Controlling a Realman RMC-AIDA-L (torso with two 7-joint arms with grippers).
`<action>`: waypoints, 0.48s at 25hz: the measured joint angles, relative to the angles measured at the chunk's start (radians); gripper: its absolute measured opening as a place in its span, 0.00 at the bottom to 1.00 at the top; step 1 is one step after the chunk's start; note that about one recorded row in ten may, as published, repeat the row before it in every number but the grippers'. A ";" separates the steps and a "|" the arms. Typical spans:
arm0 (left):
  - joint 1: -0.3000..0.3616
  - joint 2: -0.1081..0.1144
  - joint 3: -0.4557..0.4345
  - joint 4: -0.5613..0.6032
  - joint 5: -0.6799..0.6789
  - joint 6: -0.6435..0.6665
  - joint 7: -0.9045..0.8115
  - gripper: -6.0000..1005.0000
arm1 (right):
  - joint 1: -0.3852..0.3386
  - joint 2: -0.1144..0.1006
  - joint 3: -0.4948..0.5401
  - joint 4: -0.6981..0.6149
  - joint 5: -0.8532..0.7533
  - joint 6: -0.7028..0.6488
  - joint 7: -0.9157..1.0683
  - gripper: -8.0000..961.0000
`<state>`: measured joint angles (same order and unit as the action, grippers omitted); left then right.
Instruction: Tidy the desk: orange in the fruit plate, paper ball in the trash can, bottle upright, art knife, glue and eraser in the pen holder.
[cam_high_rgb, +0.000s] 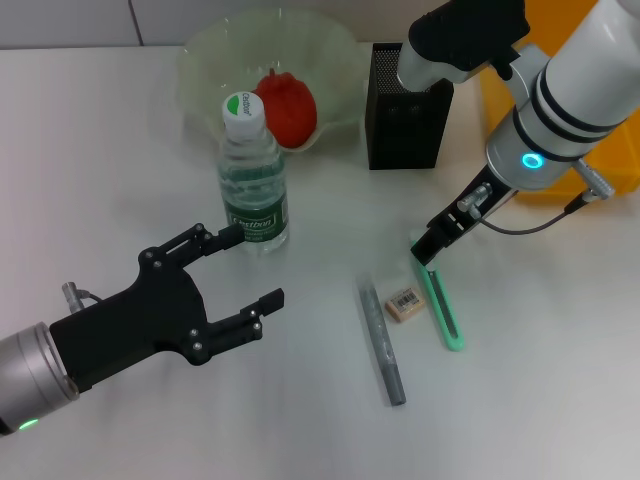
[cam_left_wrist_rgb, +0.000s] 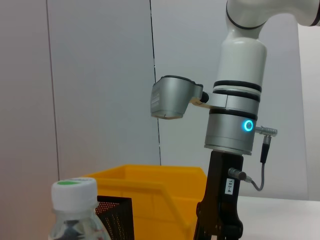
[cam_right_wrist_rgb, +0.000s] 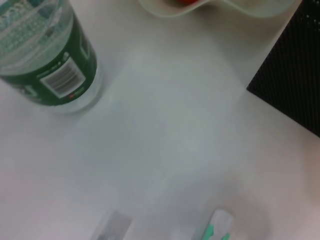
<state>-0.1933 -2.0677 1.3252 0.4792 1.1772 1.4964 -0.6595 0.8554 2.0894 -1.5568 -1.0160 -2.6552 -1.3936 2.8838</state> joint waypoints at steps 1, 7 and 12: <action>0.000 0.000 0.000 -0.001 0.000 0.000 0.000 0.78 | 0.004 0.000 -0.001 0.009 0.000 0.006 0.002 0.85; -0.003 0.000 0.000 -0.019 0.000 0.000 0.000 0.78 | 0.014 0.000 -0.001 0.038 0.022 0.022 0.003 0.69; -0.003 0.000 0.004 -0.022 0.000 0.001 0.001 0.78 | 0.017 0.000 -0.003 0.057 0.051 0.035 0.003 0.48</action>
<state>-0.1966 -2.0677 1.3292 0.4571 1.1769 1.4972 -0.6589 0.8721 2.0892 -1.5594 -0.9594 -2.6044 -1.3590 2.8868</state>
